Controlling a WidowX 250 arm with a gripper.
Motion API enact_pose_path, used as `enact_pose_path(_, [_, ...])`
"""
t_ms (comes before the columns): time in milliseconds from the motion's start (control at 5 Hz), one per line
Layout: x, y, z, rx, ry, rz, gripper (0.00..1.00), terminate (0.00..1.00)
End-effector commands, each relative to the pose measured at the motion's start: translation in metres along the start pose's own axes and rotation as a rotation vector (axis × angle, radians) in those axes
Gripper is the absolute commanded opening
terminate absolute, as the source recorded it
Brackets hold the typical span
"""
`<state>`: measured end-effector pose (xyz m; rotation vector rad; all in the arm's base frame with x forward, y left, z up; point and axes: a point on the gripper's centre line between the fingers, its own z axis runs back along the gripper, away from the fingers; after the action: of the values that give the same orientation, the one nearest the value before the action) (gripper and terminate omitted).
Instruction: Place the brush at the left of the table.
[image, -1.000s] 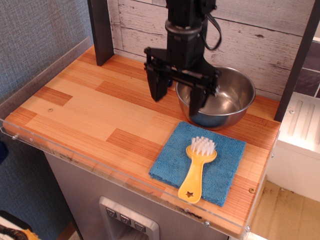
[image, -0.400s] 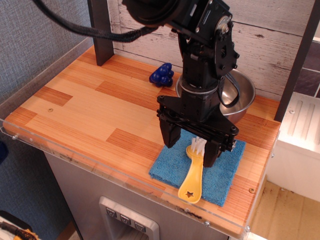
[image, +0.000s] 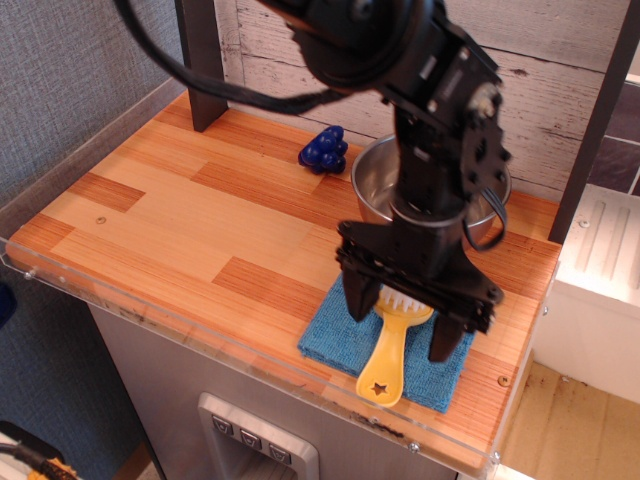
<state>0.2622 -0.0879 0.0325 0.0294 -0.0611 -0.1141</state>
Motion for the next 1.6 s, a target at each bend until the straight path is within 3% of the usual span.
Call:
enact_pose_path(0, [0.0, -0.009, -0.002, 0.024, -0.013, -0.019, 1.0, 0.0])
enact_pose_path(600, [-0.001, 0.003, -0.005, 0.042, -0.001, 0.021, 1.0, 0.0])
enact_pose_path(800, [0.0, 0.002, -0.006, 0.039, 0.004, 0.02, 0.0, 0.0])
enact_pose_path(1000, [0.002, 0.003, -0.001, 0.031, -0.016, 0.027, 0.0, 0.0])
enact_pose_path(1400, [0.021, 0.018, 0.064, -0.007, -0.176, 0.117, 0.0, 0.0])
